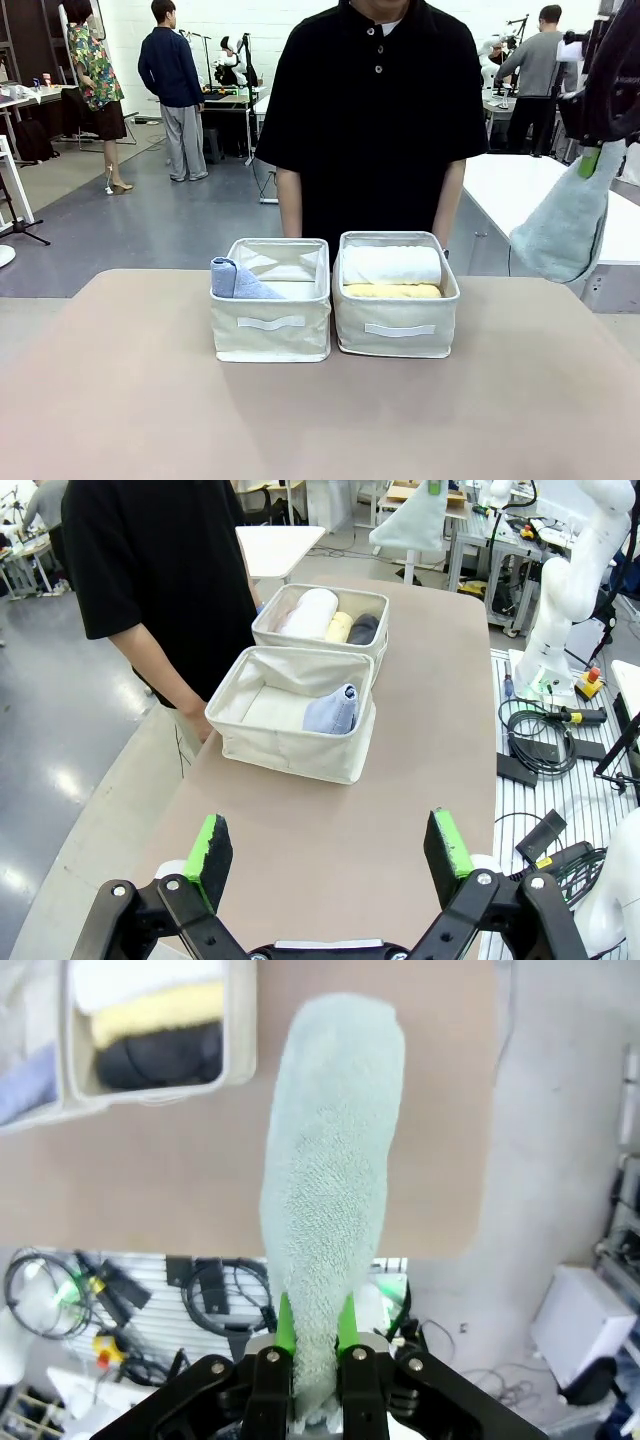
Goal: Sort the towels based on their folding style.
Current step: Pick up another triangle-folded towel from the table and place it in the left Fabric basket.
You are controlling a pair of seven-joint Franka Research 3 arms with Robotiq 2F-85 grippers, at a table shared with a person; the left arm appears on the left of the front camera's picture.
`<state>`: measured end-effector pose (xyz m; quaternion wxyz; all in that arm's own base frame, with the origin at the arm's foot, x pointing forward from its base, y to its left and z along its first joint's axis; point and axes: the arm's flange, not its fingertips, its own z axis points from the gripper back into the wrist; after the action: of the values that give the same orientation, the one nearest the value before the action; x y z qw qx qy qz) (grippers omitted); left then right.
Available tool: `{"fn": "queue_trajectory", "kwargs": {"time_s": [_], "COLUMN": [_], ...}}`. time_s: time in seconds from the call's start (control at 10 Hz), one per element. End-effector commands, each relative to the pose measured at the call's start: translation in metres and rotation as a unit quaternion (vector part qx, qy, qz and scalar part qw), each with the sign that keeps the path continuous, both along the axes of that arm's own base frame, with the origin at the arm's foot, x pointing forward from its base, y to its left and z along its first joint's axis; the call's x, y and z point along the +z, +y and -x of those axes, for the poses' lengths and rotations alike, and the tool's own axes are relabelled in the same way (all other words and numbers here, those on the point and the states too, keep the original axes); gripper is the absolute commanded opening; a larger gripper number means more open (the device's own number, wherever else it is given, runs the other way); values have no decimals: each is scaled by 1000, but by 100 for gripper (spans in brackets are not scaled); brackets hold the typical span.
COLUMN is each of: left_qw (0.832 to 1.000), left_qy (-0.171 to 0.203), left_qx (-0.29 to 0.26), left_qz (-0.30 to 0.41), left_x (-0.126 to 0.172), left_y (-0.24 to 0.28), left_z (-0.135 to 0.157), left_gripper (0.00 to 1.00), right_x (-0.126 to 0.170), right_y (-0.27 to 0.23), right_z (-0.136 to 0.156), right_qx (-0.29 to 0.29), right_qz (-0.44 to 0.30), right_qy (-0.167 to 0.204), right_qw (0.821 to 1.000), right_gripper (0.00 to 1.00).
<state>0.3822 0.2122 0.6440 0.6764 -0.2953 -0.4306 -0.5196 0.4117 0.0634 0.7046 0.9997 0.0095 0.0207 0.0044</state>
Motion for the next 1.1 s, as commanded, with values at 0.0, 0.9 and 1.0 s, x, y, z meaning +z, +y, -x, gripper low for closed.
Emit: {"fn": "queue_trajectory", "kwargs": {"time_s": [0.0, 0.9, 1.0], "left_qw": [1000, 1000, 1000], "left_qy": [-11, -11, -11], "left_qx": [-7, -7, -7], "left_qz": [3, 3, 3], "left_x": [1, 1, 1], "left_y": [1, 1, 1], "left_z": [0, 0, 0], "left_gripper": [100, 100, 100], "right_x": [-13, 39, 42], "right_y": [0, 139, 173], "right_z": [-12, -6, -13], "right_qx": [-24, 330, 392], "right_qz": [16, 103, 97], "right_qy": [-3, -69, -66], "right_qw": [1000, 936, 913], "right_gripper": [8, 18, 18]}}
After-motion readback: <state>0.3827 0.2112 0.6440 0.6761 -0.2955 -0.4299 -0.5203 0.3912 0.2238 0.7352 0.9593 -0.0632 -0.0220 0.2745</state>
